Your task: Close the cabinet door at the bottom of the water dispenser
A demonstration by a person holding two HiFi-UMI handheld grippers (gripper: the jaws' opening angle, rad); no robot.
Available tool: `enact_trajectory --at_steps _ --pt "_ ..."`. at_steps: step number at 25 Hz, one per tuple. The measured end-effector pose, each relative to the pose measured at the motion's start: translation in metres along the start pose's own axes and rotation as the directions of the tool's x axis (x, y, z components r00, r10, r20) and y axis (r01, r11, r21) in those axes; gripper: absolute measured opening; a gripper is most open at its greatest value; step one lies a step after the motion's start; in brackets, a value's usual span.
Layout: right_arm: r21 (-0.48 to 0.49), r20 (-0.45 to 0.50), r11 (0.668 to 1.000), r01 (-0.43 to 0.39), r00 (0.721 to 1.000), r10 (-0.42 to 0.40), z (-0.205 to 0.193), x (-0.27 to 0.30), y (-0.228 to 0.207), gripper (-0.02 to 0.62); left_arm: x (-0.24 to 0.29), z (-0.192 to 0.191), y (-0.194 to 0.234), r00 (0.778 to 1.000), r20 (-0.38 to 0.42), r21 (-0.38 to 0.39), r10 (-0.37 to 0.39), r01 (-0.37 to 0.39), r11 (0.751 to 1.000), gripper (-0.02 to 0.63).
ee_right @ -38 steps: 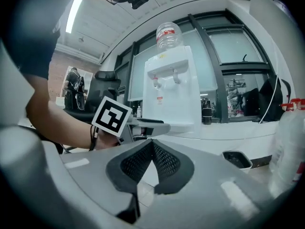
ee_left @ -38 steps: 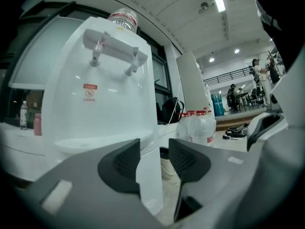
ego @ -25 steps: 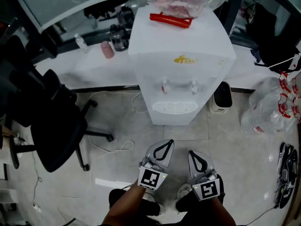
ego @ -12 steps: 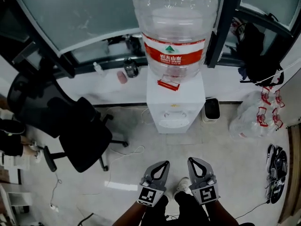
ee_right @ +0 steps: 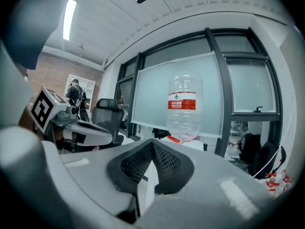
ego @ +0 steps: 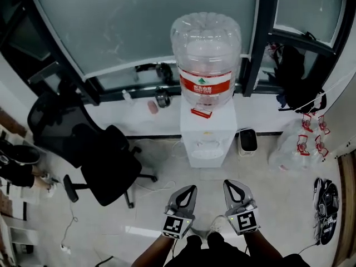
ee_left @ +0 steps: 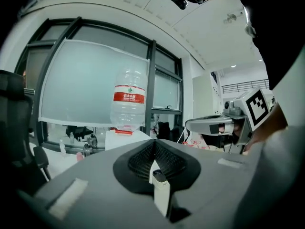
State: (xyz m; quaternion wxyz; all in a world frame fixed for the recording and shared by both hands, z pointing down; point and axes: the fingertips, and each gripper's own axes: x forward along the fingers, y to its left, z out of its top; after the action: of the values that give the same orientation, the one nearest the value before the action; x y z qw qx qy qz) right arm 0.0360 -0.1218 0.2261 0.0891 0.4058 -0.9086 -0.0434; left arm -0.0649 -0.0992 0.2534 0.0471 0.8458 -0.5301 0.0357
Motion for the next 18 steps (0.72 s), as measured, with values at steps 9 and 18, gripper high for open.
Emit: enact_trajectory --at_steps 9,18 --pt "-0.001 0.045 1.0 0.003 0.999 -0.003 0.023 -0.014 0.018 0.002 -0.016 0.023 0.001 0.999 0.031 0.012 0.018 -0.018 1.0 0.02" --pt "0.013 0.071 1.0 0.022 0.997 -0.023 0.031 -0.014 0.018 0.002 -0.023 0.024 -0.004 0.999 0.037 -0.005 0.028 -0.028 1.0 0.02"
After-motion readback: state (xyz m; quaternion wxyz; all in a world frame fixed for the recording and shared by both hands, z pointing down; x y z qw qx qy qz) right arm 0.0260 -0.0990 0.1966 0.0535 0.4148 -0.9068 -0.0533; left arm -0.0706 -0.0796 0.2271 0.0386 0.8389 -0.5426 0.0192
